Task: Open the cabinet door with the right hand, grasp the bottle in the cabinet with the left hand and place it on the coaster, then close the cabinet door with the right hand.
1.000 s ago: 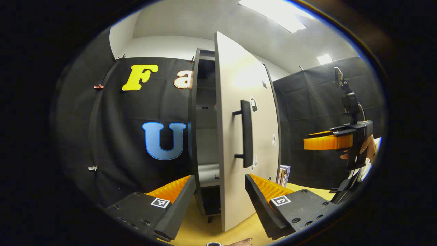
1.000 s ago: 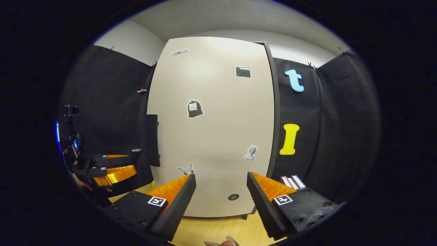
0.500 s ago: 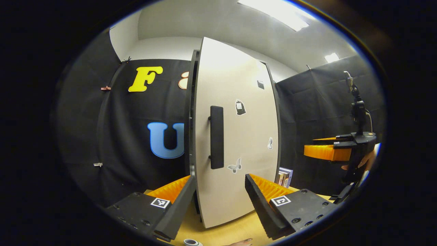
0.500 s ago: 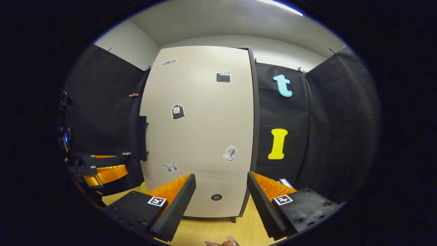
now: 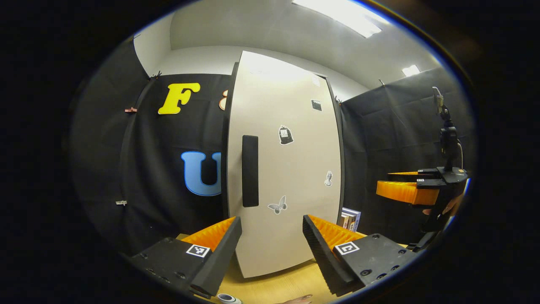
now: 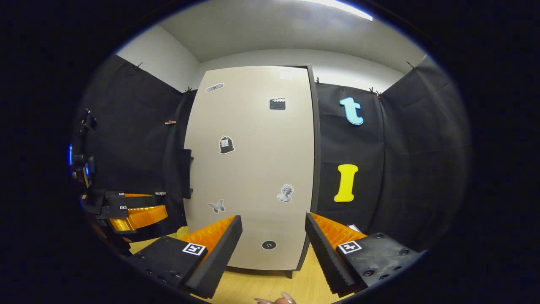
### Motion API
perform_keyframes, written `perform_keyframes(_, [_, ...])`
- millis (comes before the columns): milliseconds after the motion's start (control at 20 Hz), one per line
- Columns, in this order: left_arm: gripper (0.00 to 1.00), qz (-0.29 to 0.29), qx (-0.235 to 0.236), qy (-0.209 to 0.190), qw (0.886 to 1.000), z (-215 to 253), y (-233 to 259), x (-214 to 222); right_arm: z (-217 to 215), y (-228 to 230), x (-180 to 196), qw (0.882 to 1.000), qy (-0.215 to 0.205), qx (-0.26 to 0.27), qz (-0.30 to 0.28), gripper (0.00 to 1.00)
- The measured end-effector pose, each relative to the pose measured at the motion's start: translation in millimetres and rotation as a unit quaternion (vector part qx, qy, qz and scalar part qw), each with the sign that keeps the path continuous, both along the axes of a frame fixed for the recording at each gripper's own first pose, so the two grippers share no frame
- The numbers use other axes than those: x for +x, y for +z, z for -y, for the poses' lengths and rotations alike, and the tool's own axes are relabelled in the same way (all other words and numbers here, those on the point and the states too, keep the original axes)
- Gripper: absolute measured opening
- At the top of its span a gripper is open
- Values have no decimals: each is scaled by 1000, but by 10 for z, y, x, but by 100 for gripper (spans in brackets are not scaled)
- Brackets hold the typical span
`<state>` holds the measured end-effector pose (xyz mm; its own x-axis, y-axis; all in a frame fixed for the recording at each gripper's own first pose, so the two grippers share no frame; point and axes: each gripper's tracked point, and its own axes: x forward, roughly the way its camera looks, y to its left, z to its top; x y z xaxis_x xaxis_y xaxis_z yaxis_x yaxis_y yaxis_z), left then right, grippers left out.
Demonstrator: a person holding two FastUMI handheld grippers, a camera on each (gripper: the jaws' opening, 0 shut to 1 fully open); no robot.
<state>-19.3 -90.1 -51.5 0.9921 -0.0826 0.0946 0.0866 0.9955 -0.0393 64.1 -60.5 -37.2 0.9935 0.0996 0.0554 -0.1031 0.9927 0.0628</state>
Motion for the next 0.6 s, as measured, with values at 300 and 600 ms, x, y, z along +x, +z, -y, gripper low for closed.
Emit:
perform_keyframes(300, [92,-6,3,1,1000,-46,-11,11,-49,25,-7,1000,7,-1,0,97])
perform_keyframes(600, [92,-5,9,2,1000,-65,15,54,-60,-85,51,999,-5,-29,-17,97])
